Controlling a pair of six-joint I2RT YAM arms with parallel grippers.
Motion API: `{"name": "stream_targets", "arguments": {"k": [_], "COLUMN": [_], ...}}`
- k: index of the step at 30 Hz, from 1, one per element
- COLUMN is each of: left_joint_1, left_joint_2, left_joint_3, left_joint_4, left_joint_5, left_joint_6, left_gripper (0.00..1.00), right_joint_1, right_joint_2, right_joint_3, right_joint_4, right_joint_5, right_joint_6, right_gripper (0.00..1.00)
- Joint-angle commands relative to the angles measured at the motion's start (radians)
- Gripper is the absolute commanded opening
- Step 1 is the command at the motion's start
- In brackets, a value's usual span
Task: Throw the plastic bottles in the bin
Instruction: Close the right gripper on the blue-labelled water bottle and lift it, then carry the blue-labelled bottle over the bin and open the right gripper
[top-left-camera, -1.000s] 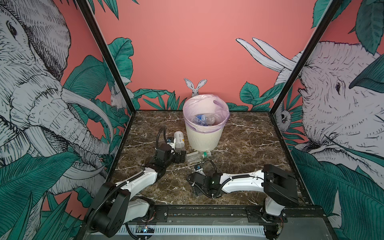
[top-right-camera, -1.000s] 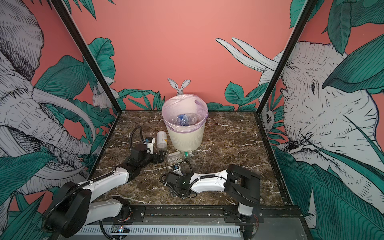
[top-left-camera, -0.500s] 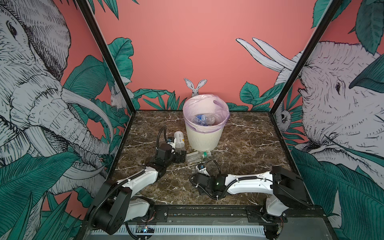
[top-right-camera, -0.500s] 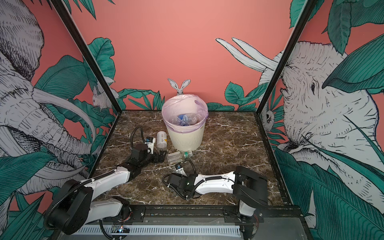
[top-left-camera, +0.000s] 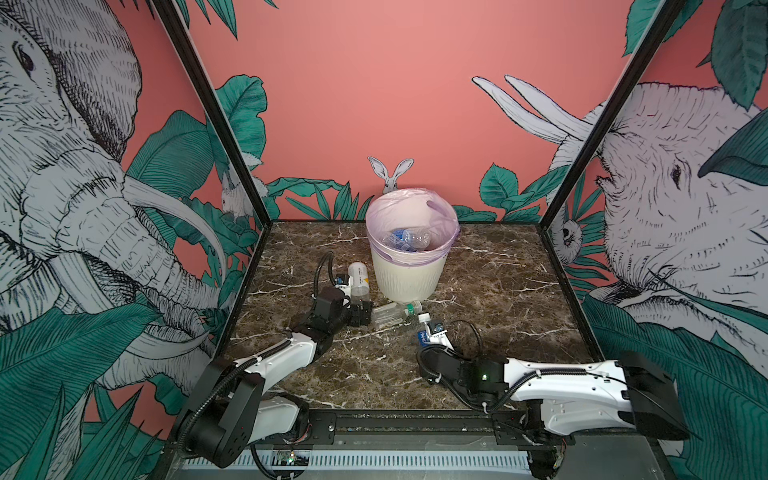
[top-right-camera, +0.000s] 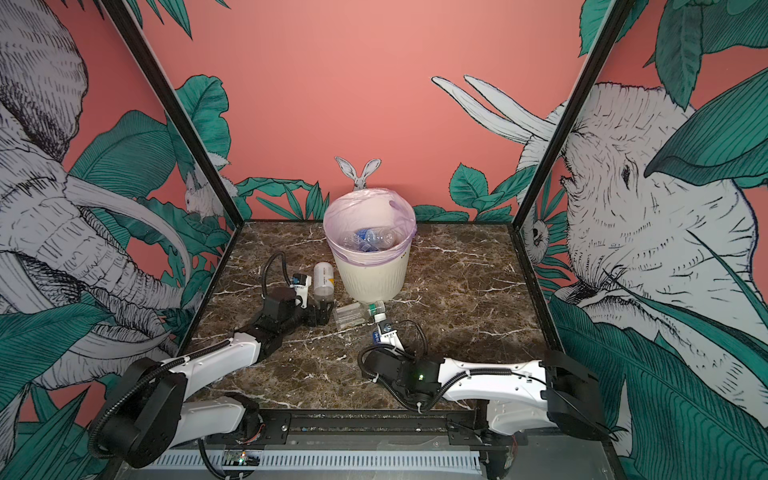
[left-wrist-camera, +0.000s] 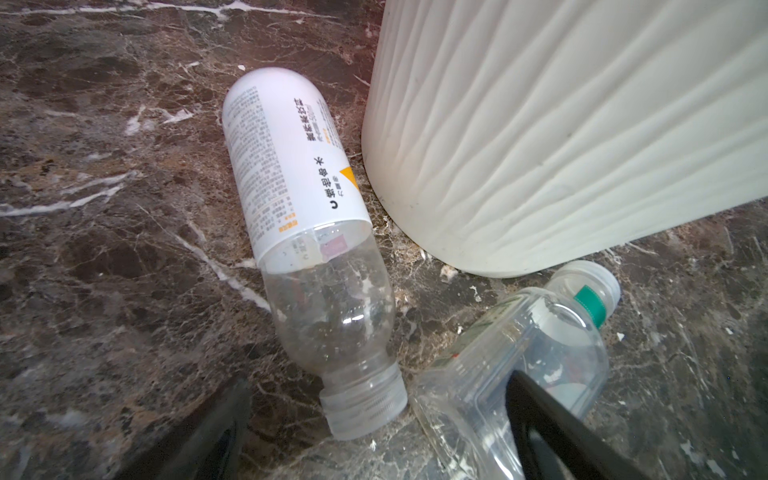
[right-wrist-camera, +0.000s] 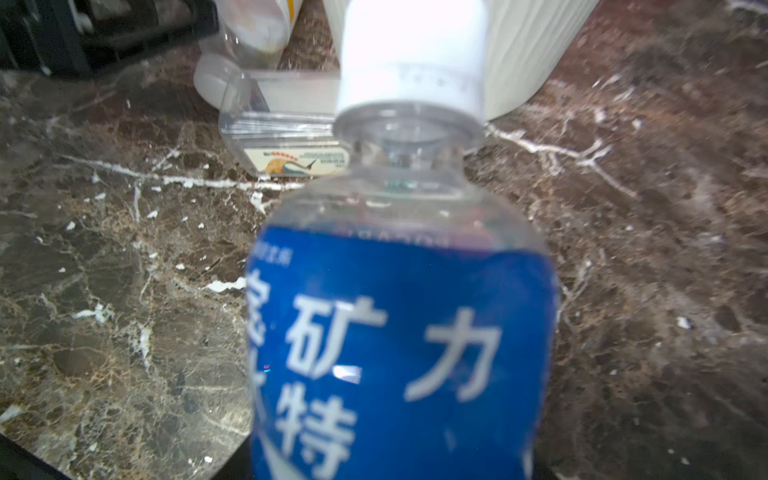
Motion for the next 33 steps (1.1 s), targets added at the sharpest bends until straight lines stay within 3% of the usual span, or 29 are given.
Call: {"name": "stream_targets", "arguments": {"k": [1,9,18,26,33], "left_joint_1": [0.007,0.007,0.007,0.007,0.006], "left_joint_2": [0.000,0.005,0.006,-0.002,0.007], "left_joint_3": [0.017,0.017,0.015,0.012,0.017], "left_joint_4": [0.022,0.028,0.033,0.028,0.032], "left_joint_5": [0.009,0.010,0.014,0.011,0.015], "left_joint_6": [-0.007,-0.009,-0.012,-0.010,-0.013], "left_gripper": [0.96,0.96,0.96,0.96,0.96], "right_joint_1": [0.010,0.018,0.017,0.017,-0.023], "right_joint_2": [-0.100,-0.322,-0.420,-0.387,-0.199], "right_joint_3": [-0.031,-0.018,0.114,0.271,0.560], "right_joint_4": [0.036,0.013,-0.039,-0.002,0.014], "right_joint_5": [0.134,0.253,0.334,0.353,0.317], "right_joint_6": [-0.056,-0.201,-0.370,-0.550,-0.740], "right_gripper": [0.40,0.40,0.41,0.41,0.40]}}
